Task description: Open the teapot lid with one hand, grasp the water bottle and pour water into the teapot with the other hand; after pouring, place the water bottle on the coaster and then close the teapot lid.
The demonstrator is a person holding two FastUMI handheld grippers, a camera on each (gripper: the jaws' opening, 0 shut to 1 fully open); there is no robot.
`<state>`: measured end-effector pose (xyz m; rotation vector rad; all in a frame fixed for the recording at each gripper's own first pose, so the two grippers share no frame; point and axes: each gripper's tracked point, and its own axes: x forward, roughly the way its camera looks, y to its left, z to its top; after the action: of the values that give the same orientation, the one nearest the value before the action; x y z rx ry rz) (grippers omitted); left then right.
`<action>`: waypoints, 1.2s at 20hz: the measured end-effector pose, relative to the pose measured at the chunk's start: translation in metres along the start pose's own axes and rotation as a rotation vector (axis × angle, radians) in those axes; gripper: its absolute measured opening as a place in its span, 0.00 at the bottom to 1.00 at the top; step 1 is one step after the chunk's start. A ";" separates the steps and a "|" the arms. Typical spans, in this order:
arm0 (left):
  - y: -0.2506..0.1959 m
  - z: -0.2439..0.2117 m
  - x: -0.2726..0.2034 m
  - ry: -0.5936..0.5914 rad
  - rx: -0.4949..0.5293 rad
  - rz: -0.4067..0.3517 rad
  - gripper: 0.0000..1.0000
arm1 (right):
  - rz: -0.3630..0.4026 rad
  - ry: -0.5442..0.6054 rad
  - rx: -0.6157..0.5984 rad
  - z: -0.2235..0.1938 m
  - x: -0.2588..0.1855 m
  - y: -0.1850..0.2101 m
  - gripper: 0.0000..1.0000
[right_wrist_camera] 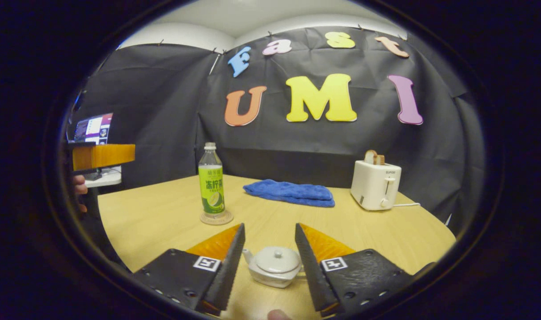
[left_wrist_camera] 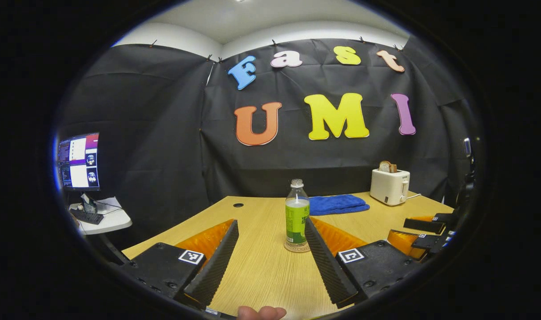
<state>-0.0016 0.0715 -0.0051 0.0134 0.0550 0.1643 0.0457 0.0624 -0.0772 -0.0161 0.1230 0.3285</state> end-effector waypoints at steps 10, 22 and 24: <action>-0.038 0.036 0.011 -0.092 -0.021 -0.010 0.94 | -0.232 -0.194 0.028 0.089 -0.051 -0.040 0.98; -0.046 0.038 0.002 -0.118 -0.002 -0.039 0.93 | -0.270 -0.206 0.005 0.095 -0.078 -0.026 0.98; -0.044 0.039 -0.001 -0.120 0.012 -0.046 0.94 | -0.286 -0.221 0.002 0.099 -0.079 -0.025 0.97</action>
<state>0.0072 0.0273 0.0331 0.0340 -0.0636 0.1174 -0.0092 0.0171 0.0309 0.0044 -0.0982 0.0431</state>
